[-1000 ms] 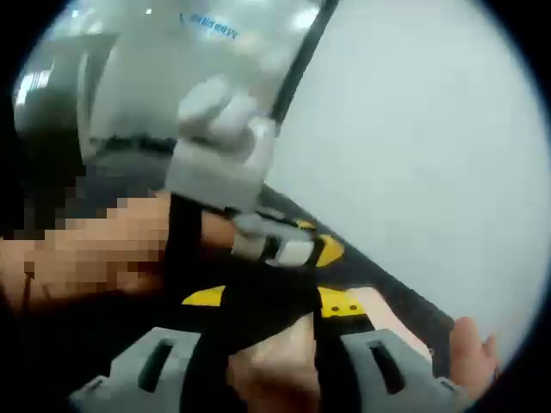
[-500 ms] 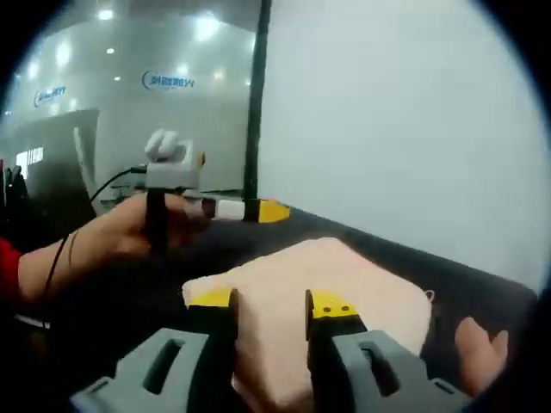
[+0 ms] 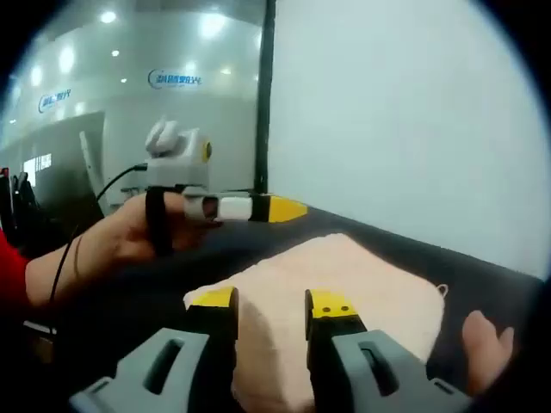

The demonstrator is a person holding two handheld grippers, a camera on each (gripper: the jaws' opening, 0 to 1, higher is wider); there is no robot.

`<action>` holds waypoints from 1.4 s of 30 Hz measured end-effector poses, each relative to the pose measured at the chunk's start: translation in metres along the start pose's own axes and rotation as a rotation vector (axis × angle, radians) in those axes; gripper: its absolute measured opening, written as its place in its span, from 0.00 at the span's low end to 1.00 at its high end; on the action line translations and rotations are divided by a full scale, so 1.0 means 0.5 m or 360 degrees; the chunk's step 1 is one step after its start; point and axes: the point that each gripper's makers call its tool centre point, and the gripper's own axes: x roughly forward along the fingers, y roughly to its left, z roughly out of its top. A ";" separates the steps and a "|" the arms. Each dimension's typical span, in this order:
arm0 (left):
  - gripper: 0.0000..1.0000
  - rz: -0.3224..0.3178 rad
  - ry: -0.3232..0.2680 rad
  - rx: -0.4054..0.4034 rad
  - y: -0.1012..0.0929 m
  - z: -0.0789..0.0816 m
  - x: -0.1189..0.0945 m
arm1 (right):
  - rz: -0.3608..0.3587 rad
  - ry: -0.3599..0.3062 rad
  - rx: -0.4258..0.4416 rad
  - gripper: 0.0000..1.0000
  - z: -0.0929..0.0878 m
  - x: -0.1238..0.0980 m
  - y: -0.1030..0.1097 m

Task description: Fold the towel on the table until its edges align and the towel forms a compact rectangular stack.

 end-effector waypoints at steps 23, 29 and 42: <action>0.30 -0.0259 0.0475 0.0034 -0.076 -0.164 0.052 | -0.0133 0.0040 0.0347 0.34 -0.105 0.023 -0.190; 0.31 -0.0255 0.0215 0.0224 -0.093 -0.083 0.062 | -0.0128 -0.0113 0.0456 0.31 -0.047 -0.011 -0.202; 0.30 -0.0356 0.0392 0.0162 -0.103 -0.165 0.118 | 0.0240 0.0084 0.0064 0.37 -0.107 -0.029 -0.065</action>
